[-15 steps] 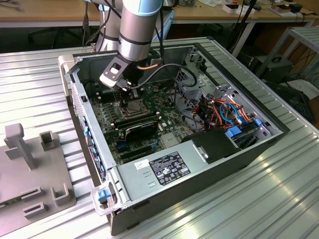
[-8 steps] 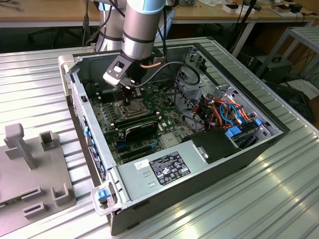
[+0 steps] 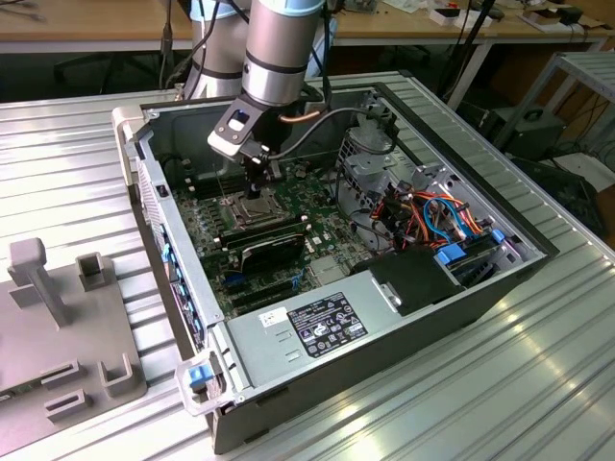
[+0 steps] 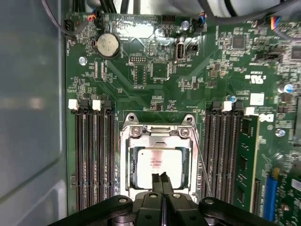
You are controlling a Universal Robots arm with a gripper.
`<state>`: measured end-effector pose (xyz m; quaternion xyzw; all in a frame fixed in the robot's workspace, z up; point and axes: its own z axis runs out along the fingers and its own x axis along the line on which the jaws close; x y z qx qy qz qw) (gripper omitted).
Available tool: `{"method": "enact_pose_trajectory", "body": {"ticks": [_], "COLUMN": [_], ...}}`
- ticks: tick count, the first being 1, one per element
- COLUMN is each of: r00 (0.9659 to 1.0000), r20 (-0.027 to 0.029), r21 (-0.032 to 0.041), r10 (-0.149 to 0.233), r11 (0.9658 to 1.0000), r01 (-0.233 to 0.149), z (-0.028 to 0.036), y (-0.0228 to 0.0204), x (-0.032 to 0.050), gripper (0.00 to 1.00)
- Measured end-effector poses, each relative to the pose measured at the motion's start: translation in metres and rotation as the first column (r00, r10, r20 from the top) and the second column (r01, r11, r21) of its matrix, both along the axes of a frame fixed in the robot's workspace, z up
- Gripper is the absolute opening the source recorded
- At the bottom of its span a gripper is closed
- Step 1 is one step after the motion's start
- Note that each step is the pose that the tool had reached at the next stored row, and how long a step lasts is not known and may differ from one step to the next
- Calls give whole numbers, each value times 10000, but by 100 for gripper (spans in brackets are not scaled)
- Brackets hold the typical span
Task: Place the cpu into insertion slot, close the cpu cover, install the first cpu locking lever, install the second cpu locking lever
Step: 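Close the cpu cover, then install the first cpu locking lever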
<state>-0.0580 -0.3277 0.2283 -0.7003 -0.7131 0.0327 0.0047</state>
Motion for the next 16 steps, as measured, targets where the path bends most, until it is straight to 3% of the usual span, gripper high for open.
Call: {"method": "enact_pose_trajectory", "body": {"ticks": [16], "r00": [10000], "r20": [6], "r21": [-7], "r10": [-1], "r11": [10000], "r01": [1], "z": [14], "y": [-1], "x": [-1], "gripper": [11]}}
